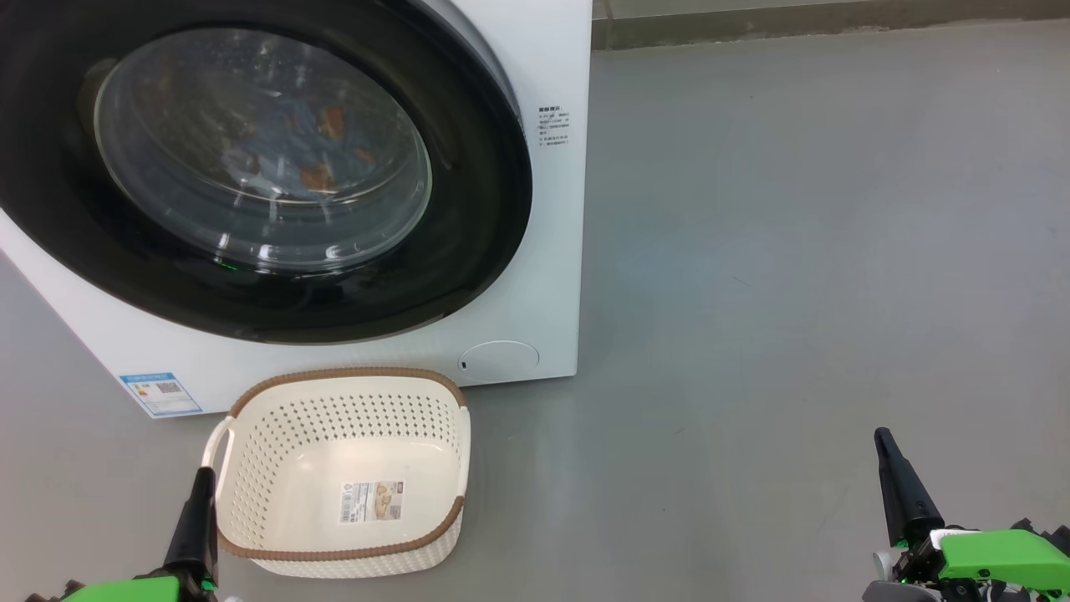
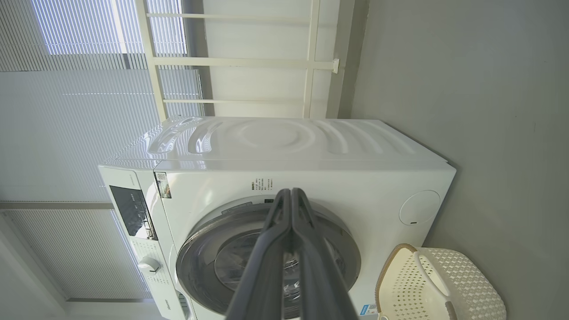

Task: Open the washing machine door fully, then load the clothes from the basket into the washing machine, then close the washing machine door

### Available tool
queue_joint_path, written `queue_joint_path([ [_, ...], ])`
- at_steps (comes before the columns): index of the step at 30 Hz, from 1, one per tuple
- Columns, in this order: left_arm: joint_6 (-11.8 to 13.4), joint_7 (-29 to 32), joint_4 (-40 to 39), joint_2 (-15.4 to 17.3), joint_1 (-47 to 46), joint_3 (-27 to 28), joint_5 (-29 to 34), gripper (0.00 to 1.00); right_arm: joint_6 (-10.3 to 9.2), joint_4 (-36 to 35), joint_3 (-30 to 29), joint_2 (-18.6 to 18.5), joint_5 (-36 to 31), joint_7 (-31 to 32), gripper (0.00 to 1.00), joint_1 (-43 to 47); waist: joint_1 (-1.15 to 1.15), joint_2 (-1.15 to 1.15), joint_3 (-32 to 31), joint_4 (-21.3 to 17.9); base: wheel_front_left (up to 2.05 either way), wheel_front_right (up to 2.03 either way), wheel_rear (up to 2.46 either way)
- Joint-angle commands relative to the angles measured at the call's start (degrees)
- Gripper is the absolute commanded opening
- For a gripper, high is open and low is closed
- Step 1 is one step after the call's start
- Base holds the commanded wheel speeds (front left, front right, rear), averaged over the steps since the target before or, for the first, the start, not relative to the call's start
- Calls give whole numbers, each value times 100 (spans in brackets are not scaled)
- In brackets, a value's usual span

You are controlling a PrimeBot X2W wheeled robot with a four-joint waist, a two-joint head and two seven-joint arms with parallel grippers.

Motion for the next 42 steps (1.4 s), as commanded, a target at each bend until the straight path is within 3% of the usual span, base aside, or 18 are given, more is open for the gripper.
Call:
queue_joint_path([
  [1, -60, 39, -95, 76, -221, 206, 21, 0, -6, -139, 96, -17, 15, 54, 0, -226, 0, 0, 0, 0, 0, 0, 0],
  [42, -60, 65, -94, 53, -224, 238, 48, 0, -6, -138, 71, 0, -7, 75, 0, -228, 0, 0, 0, 0, 0, 0, 0],
])
